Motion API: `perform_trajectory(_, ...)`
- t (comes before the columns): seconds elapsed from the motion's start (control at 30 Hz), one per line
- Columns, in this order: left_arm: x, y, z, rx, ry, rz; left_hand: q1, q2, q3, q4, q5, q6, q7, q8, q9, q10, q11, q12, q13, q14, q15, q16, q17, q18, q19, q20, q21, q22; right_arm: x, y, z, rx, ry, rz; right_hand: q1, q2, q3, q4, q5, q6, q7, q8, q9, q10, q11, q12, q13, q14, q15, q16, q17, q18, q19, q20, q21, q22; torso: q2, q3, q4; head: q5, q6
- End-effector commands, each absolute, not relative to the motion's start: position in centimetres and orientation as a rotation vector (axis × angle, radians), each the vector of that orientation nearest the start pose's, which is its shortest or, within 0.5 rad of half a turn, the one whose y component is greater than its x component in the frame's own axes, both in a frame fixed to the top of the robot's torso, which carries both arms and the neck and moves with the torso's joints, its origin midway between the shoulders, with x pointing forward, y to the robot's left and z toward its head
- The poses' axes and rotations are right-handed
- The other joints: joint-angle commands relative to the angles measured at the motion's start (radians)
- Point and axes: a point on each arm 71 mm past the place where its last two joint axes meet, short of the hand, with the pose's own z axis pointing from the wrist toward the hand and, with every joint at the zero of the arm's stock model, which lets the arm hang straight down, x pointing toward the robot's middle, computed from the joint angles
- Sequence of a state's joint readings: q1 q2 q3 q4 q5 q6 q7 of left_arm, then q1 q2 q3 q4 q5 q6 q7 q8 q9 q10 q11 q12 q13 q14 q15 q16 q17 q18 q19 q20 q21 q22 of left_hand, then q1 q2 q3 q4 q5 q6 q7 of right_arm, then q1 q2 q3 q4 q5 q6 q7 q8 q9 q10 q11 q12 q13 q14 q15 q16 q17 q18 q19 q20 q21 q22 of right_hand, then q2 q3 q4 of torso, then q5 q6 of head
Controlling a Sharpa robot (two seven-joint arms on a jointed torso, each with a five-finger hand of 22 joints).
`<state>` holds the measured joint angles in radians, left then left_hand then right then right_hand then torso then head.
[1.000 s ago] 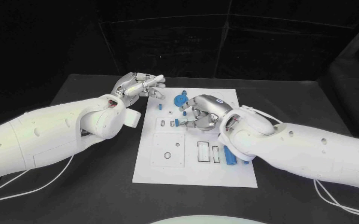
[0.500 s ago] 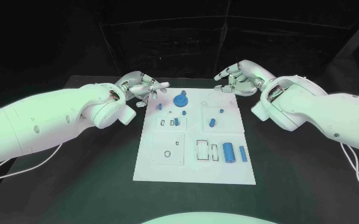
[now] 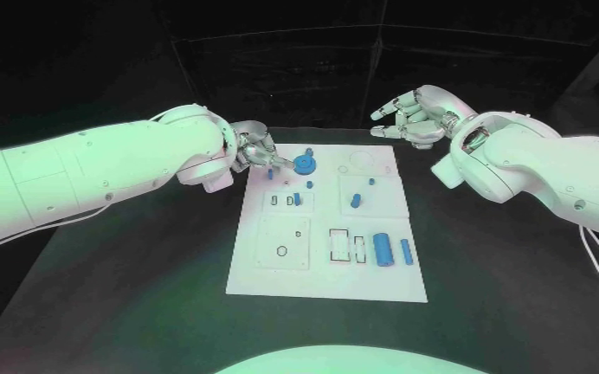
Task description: Assemble the parts on the task board
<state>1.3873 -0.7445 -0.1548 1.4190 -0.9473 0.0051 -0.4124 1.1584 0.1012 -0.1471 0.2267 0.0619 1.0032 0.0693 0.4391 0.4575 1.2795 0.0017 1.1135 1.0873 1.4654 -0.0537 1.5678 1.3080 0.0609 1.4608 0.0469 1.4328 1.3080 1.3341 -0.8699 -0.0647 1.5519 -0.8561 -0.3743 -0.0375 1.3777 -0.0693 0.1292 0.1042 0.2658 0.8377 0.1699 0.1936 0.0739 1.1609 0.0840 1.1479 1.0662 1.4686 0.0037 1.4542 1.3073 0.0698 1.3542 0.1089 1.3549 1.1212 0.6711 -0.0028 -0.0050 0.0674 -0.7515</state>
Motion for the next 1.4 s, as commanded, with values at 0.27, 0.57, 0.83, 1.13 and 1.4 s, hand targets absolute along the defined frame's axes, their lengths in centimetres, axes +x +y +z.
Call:
perform_trajectory(0.27, 52.6, 17.0, -17.5, -0.025, 2.191, -0.312, -0.044, 0.0, -0.064, 0.043, -0.011, -0.034, -0.006, 0.07, 0.086, 0.028, -0.007, 0.06, 0.06, 0.105, -0.012, 0.003, 0.263, -0.024, 0.041, -0.003, 0.036, 0.081, 50.3, -20.7, -12.9, 0.354, 1.663, 0.96, 0.01, 0.005, -0.004, -0.004, 0.04, 0.01, -0.001, 0.009, -0.004, 0.01, -0.004, 0.005, 0.0, 0.046, -0.003, -0.012, 0.031, 0.02, -0.007, -0.003, -0.008, -0.005, -0.001, -0.0006, 0.0018, 0.004, -0.002)
perform_trajectory(0.57, 52.9, 14.6, -17.7, 0.044, 2.219, -0.298, -0.059, -0.002, -0.086, 0.058, -0.012, -0.038, -0.011, 0.09, 0.113, 0.039, -0.012, 0.077, 0.077, 0.105, -0.016, 0.003, 0.263, -0.028, 0.049, -0.007, 0.049, 0.103, 50.5, -20.3, -12.9, 0.338, 1.661, 0.958, 0.01, 0.005, -0.004, -0.004, 0.043, 0.01, -0.001, 0.01, -0.004, 0.01, -0.005, 0.006, 0.0, 0.046, -0.003, -0.012, 0.031, 0.02, -0.007, -0.003, -0.008, -0.005, 0.0, 0.0002, -0.0007, 0.006, -0.006)
perform_trajectory(0.83, 52.9, 13.8, -18.2, 0.125, 2.273, -0.247, -0.06, 0.002, -0.089, 0.058, -0.012, -0.044, -0.01, 0.091, 0.118, 0.034, -0.011, 0.071, 0.071, 0.105, -0.016, 0.003, 0.263, -0.027, 0.048, -0.007, 0.047, 0.1, 50.6, -20.1, -12.9, 0.324, 1.661, 0.951, 0.011, 0.006, -0.005, -0.004, 0.052, 0.011, -0.002, 0.011, -0.004, 0.011, -0.005, 0.006, -0.001, 0.047, -0.004, -0.013, 0.031, 0.02, -0.006, -0.003, -0.009, -0.005, 0.001, -0.0006, 0.0011, 0.007, -0.01)
perform_trajectory(1.13, 52.9, 13.5, -19.0, 0.161, 2.306, -0.212, -0.059, 0.005, -0.089, 0.057, -0.012, -0.047, -0.01, 0.091, 0.121, 0.031, -0.011, 0.069, 0.069, 0.105, -0.016, 0.003, 0.263, -0.027, 0.046, -0.007, 0.045, 0.097, 50.7, -20.1, -13.0, 0.324, 1.662, 0.945, 0.011, 0.007, -0.004, -0.003, 0.06, 0.01, -0.002, 0.011, -0.005, 0.012, -0.005, 0.006, -0.001, 0.047, -0.004, -0.014, 0.031, 0.02, -0.005, -0.004, -0.009, -0.005, 0.001, -0.0012, 0.0015, 0.008, -0.013)
perform_trajectory(1.4, 53.1, 13.2, -19.4, 0.173, 2.323, -0.194, -0.057, 0.007, -0.089, 0.055, -0.012, -0.049, -0.009, 0.091, 0.123, 0.03, -0.011, 0.068, 0.069, 0.105, -0.016, 0.003, 0.263, -0.027, 0.046, -0.007, 0.045, 0.098, 50.8, -19.8, -13.0, 0.324, 1.657, 0.947, 0.015, 0.011, 0.0, -0.003, 0.091, 0.009, -0.001, 0.012, -0.006, 0.007, -0.005, 0.001, -0.009, 0.047, -0.005, -0.016, 0.03, 0.02, -0.004, -0.005, -0.012, -0.008, 0.001, 0.0003, -0.0005, 0.008, -0.016)
